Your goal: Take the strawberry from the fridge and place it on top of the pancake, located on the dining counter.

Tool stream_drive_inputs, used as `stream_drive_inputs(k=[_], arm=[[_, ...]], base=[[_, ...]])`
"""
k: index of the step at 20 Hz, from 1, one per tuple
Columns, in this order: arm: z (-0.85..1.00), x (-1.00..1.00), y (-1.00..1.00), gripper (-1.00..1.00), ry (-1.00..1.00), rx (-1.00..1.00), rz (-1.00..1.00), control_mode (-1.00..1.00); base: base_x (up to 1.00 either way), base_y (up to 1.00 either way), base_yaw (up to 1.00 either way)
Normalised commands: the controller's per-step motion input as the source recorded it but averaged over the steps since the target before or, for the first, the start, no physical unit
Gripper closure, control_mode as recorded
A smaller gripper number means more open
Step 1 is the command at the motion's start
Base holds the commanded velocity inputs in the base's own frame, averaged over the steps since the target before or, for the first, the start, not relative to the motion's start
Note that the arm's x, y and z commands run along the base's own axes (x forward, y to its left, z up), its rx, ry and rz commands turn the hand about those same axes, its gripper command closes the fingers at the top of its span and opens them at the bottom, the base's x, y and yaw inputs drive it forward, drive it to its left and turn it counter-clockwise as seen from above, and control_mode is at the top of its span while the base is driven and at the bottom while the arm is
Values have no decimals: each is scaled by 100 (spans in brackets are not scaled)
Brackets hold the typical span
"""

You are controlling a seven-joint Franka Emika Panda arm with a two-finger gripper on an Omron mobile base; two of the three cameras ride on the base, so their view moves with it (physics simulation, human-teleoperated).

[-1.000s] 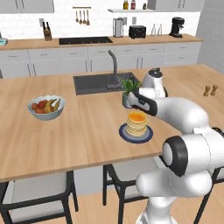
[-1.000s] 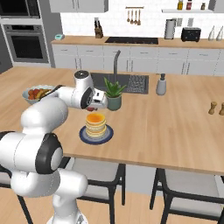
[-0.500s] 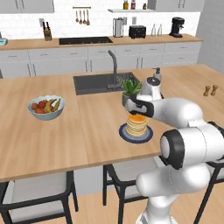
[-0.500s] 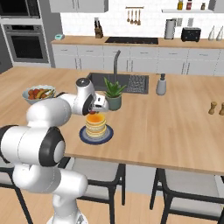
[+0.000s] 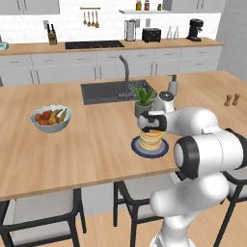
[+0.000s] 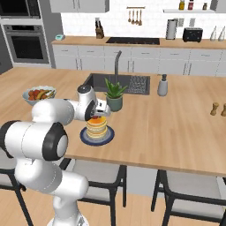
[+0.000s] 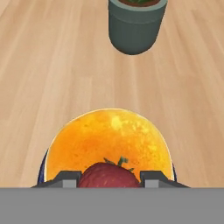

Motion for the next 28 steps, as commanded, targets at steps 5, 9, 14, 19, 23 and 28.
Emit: stream_drive_inputs(k=[5, 9, 14, 19, 23, 28], arm=[[-11, 0, 0, 100, 0, 0, 0, -100], [-1, 0, 0, -100, 1, 0, 0, -100], [0, 0, 0, -100, 0, 0, 0, -100], [0, 0, 0, -100, 0, 0, 0, -100], [24, 0, 2, -100, 0, -3, 0, -100], [89, -21, 16, -100, 14, -16, 0, -100]], base=[[0, 0, 0], [0, 0, 0], [0, 0, 0], [0, 0, 0], [0, 0, 0], [0, 0, 0]])
